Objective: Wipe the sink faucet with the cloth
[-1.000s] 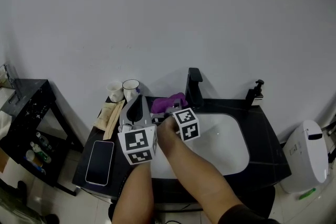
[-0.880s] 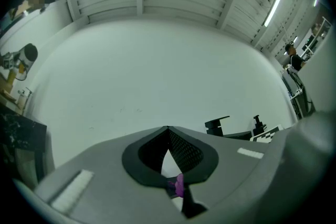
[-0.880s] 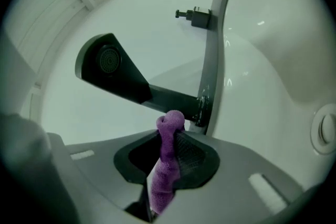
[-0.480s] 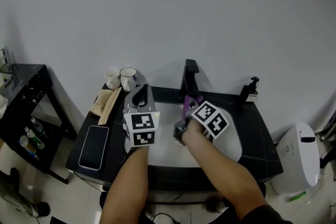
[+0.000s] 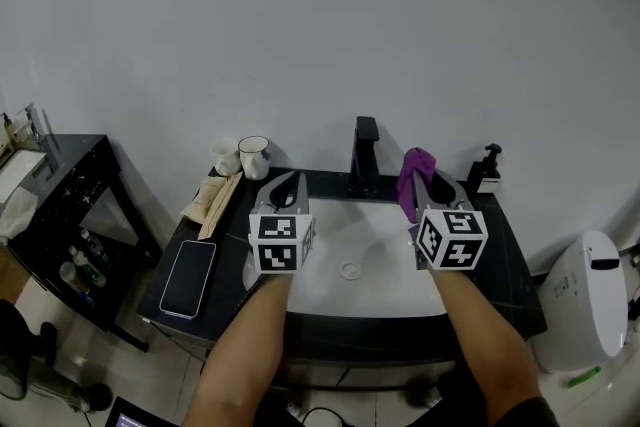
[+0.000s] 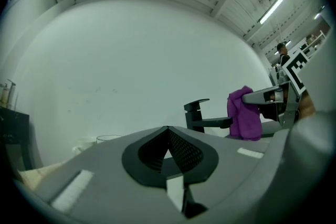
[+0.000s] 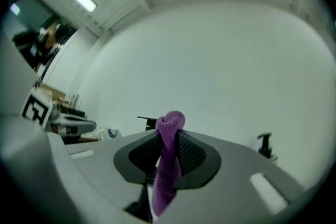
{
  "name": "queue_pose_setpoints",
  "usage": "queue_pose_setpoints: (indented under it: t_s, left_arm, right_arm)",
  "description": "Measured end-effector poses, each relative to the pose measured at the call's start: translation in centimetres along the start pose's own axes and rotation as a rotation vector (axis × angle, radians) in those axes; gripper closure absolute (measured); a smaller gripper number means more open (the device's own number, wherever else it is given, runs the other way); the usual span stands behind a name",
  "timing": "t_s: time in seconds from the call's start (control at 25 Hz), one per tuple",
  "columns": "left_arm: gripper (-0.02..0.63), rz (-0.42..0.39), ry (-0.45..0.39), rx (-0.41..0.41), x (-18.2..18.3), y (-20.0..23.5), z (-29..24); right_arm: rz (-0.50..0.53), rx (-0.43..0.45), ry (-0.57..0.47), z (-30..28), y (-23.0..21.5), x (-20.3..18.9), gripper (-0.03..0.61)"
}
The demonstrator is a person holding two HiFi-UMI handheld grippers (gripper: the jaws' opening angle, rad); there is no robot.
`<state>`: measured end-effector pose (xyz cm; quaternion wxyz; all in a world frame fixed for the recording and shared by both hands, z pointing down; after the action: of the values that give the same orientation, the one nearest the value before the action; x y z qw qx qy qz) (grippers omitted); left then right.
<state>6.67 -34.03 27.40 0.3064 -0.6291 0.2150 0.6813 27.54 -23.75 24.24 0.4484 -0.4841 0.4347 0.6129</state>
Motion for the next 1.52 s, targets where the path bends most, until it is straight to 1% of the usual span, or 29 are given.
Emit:
queue_pose_setpoints:
  t_s: [0.04, 0.08, 0.16, 0.24, 0.36, 0.44, 0.52, 0.64, 0.72, 0.96, 1.36, 1.52]
  left_arm:
    - [0.597, 0.013, 0.003, -0.007, 0.0, -0.2, -0.1]
    - [0.597, 0.032, 0.001, -0.011, 0.1, -0.3, -0.1]
    - [0.597, 0.066, -0.009, -0.010, 0.3, -0.5, 0.2]
    - [0.597, 0.069, -0.010, -0.001, 0.4, -0.7, 0.4]
    - [0.597, 0.027, 0.012, -0.001, -0.1, -1.4, 0.1]
    - [0.597, -0.005, 0.019, -0.017, -0.3, -2.0, -0.2]
    - [0.597, -0.020, 0.011, -0.036, -0.3, -2.4, -0.4]
    - [0.597, 0.013, -0.003, -0.050, -0.2, -2.4, -0.6]
    - [0.597, 0.035, -0.009, -0.039, -0.1, -2.0, -0.5]
    - [0.597, 0.038, -0.004, -0.010, -0.1, -1.7, -0.3]
    - [0.597, 0.004, 0.010, -0.017, -0.3, -2.0, -0.5]
    - [0.597, 0.002, 0.011, -0.015, -0.2, -2.0, -0.4]
  right_arm:
    - [0.085, -0.002, -0.044, 0.5, -0.2, 0.4, 0.523]
    - [0.140, 0.003, -0.073, 1.0, -0.3, 0.4, 0.523]
    - [0.179, 0.023, -0.076, 1.5, -0.3, -0.5, 0.523]
    - [0.163, 0.034, -0.045, 1.6, -0.6, -1.8, 0.511]
    - [0.095, 0.069, 0.017, 1.4, -1.1, -3.7, 0.511]
    - [0.080, 0.085, 0.043, 1.3, -1.3, -4.3, 0.511]
    - [0.067, 0.082, 0.036, 1.3, -1.6, -4.2, 0.511]
    - [0.035, 0.075, 0.027, 1.2, -1.7, -3.8, 0.511]
    - [0.038, 0.072, 0.021, 1.3, -1.6, -3.5, 0.511]
    - [0.034, 0.073, 0.009, 1.7, -1.3, -2.9, 0.512]
    - [-0.006, 0.037, 0.031, 1.4, -2.3, -3.3, 0.520]
    - [0.011, 0.050, 0.017, 1.5, -1.8, -3.0, 0.520]
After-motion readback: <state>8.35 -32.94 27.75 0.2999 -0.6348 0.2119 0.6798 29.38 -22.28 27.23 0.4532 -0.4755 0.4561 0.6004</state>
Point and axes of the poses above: the fingertips, and each gripper's own axes: z backward along the fingers, y to its left, x out of its top, the point moved 2 cm from there along z, backward along the fingers, and after that the axes turned 6 degrees about -x, right-handed, at the moved point
